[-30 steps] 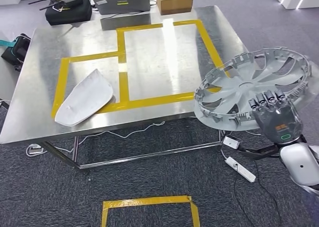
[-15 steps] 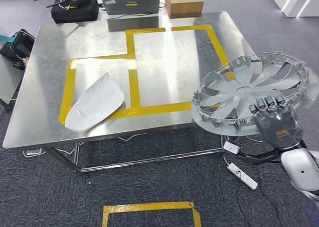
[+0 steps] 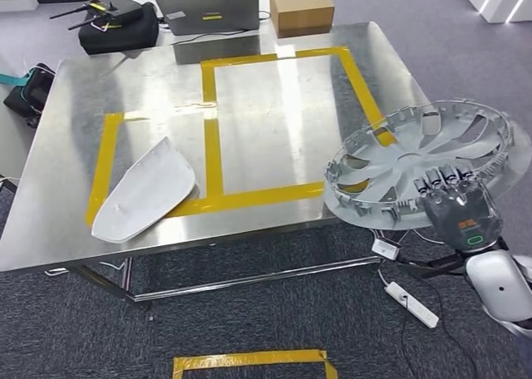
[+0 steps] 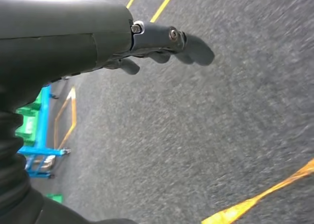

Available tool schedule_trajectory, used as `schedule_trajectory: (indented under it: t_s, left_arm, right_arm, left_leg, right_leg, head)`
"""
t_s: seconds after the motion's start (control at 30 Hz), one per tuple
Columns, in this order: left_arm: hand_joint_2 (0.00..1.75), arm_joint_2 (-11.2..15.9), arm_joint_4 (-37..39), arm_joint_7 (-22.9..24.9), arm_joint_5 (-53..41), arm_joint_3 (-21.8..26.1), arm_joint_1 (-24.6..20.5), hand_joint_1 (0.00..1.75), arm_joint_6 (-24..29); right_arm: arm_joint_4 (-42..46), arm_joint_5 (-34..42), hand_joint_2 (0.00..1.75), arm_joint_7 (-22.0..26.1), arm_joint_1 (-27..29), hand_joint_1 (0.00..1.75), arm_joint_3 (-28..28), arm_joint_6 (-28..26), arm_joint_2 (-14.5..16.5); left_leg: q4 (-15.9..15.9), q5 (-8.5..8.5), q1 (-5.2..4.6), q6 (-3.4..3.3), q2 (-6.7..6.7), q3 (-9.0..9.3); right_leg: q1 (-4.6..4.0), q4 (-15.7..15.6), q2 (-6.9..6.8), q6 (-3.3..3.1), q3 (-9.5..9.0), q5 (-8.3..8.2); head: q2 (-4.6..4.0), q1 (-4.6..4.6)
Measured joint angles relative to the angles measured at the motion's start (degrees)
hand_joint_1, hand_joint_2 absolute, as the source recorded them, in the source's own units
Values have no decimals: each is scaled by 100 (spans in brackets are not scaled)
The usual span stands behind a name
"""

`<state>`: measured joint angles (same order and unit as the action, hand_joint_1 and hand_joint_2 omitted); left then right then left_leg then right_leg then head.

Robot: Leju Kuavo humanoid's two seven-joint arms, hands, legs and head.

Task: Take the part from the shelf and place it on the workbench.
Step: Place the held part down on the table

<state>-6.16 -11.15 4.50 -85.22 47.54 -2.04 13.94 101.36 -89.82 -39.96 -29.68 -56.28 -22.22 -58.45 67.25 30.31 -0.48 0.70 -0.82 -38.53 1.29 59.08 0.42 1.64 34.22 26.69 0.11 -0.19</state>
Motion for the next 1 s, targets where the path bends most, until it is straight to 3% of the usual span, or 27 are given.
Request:
schedule_trajectory:
  t_s: [0.07,0.1,0.13,0.2,0.23,0.3,0.4,0.47,0.53,0.6,0.63,0.67,0.73,0.77,0.8,0.9,0.97,1.0]
  left_arm:
    - [175,0,0,0,0,0,14,0,0]
    - [175,1,0,0,1,1,22,0,0]
    - [175,1,0,0,1,1,28,0,0]
    - [175,6,0,0,2,1,33,0,1]
    - [175,7,0,0,2,0,33,0,3]
    - [175,9,0,1,2,0,25,0,6]
    - [175,9,0,1,2,2,16,0,10]
    - [175,9,0,4,2,2,20,0,10]
    - [175,13,0,17,2,2,22,0,10]
    - [175,16,0,28,1,2,28,0,6]
    - [175,16,0,32,1,2,31,0,4]
    - [175,15,0,39,1,2,32,0,3]
    - [175,14,0,75,1,7,37,0,-13]
    - [175,14,-4,95,0,11,35,0,-24]
    - [175,10,-8,116,0,18,30,0,-29]
    - [175,-9,-15,161,0,28,-11,0,-1]
    - [175,-25,-14,185,0,28,-27,0,9]
    - [175,-28,-13,193,0,28,-23,0,9]
  right_arm:
    - [-1,-1,175,0,25,175,12,2,2]
    - [-1,-2,175,0,44,175,15,2,3]
    - [-1,-2,175,0,63,175,19,2,4]
    - [-1,-2,175,0,85,175,32,1,4]
    - [-1,-2,175,-1,89,175,43,-2,4]
    - [-2,-2,175,-1,101,175,70,-12,4]
    - [-3,-1,175,0,127,175,101,-44,7]
    - [-37,-1,175,-1,168,175,126,-112,23]
    - [-182,-3,175,-1,307,175,157,-261,99]
    - [-398,-3,175,0,524,175,192,-448,240]
    - [-518,-3,175,0,638,175,214,-558,320]
    - [-652,-3,175,0,746,175,244,-664,401]
    - [-956,-3,175,0,931,175,320,-895,580]
    - [-1109,-1,175,0,1019,175,364,-999,684]
    - [-1261,-2,175,0,1117,175,420,-1123,803]
    - [-1694,7,175,104,1478,175,670,-1366,1246]
    - [-1944,105,175,682,1840,175,1045,-1349,1708]
    - [-2065,203,175,1194,2043,175,1344,-1312,2005]
  left_leg:
    - [645,79,25,29,7,-491]
    - [706,-40,30,30,7,-614]
    - [550,-266,32,23,7,-622]
    - [-151,-811,26,-3,8,-395]
    - [-491,-938,16,-22,8,-252]
    - [-818,-901,-2,-72,11,-77]
    - [-913,-746,10,-195,11,72]
    - [-929,-674,17,-257,-6,200]
    - [-931,-574,9,-291,-22,309]
    - [-930,-444,-1,-305,-43,466]
    - [-929,-369,-6,-306,-57,569]
    - [-929,-290,-13,-302,-71,685]
    - [-917,-130,-25,-270,-94,867]
    - [-908,-63,-29,-242,-101,919]
    - [-902,-17,-28,-211,-104,946]
    - [-775,-27,-12,-116,-89,910]
    - [-304,2,-3,-39,-47,634]
    - [35,112,5,-3,-24,420]
  right_leg:
    - [2,0,2,-5,-100,92]
    - [6,0,4,2,-169,149]
    - [12,-2,6,16,-252,213]
    - [23,-11,7,69,-414,356]
    - [21,-19,13,105,-471,424]
    - [11,-73,24,179,-565,499]
    - [11,-97,12,271,-707,522]
    - [-4,352,-1,271,-448,615]
    - [-37,1109,1,256,87,814]
    - [-54,1452,2,254,543,996]
    - [-56,1353,2,249,647,948]
    - [-56,1085,0,238,669,737]
    - [-66,431,-9,199,626,-5]
    - [-78,220,-8,168,591,-301]
    - [-95,121,-7,136,574,-470]
    - [-107,75,1,61,485,-464]
    - [-78,-3,-21,12,385,-433]
    - [-71,-30,-32,-16,346,-413]
  head:
    - [0,-1]
    - [0,-1]
    - [0,-1]
    - [0,1]
    - [0,-3]
    - [0,-8]
    - [0,10]
    - [0,37]
    - [0,49]
    - [0,49]
    - [0,50]
    - [0,51]
    - [0,54]
    - [-1,54]
    - [-1,51]
    - [1,36]
    - [0,35]
    - [0,33]
